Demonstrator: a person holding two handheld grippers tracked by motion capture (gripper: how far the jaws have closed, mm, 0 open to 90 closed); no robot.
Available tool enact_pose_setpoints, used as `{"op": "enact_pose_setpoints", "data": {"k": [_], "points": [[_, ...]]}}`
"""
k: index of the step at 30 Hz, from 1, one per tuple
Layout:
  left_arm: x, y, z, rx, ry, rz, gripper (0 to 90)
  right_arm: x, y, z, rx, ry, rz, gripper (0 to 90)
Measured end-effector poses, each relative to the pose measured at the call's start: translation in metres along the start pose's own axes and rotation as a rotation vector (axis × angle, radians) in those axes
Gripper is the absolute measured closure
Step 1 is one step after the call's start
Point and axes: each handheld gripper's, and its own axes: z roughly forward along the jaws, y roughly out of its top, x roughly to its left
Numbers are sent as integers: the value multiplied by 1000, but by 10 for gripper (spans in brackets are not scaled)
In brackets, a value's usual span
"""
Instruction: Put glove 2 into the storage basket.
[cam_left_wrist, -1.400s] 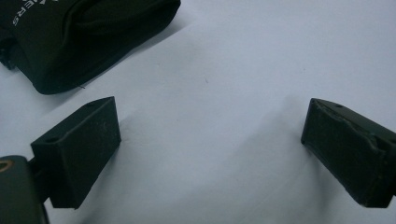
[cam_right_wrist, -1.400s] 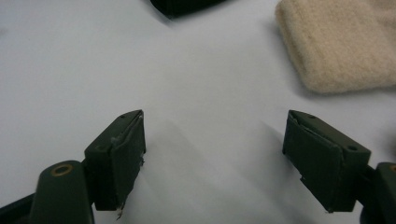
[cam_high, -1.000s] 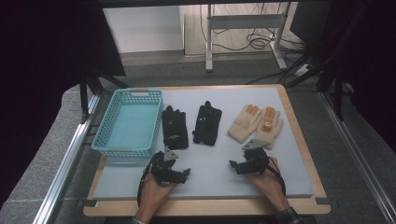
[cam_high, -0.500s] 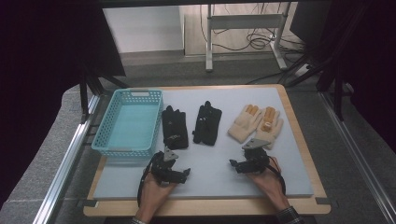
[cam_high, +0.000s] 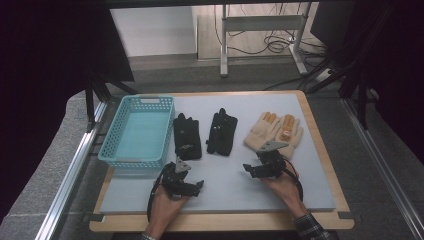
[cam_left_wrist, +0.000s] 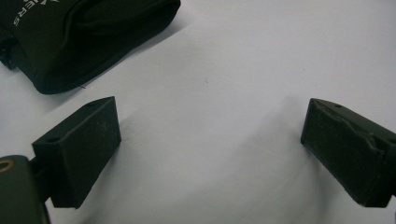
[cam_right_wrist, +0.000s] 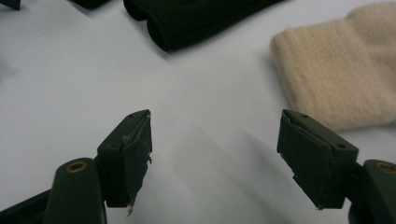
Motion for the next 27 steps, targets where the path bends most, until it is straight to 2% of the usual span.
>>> {"op": "enact_pose_setpoints", "data": {"k": [6,13,21,27], "points": [[0,0,0,-4,0,-4,53,-4,10,5,-1,15,6,288],[0,0,0,-3,0,-4,53,-11,33,15,-15,28,15,329],[0,0,0,-3,-1,-4,54,-14,54,30,-13,34,3,348],[0,0,0,-1,0,-2,54,-17,76,48,-7,18,-11,342]]}}
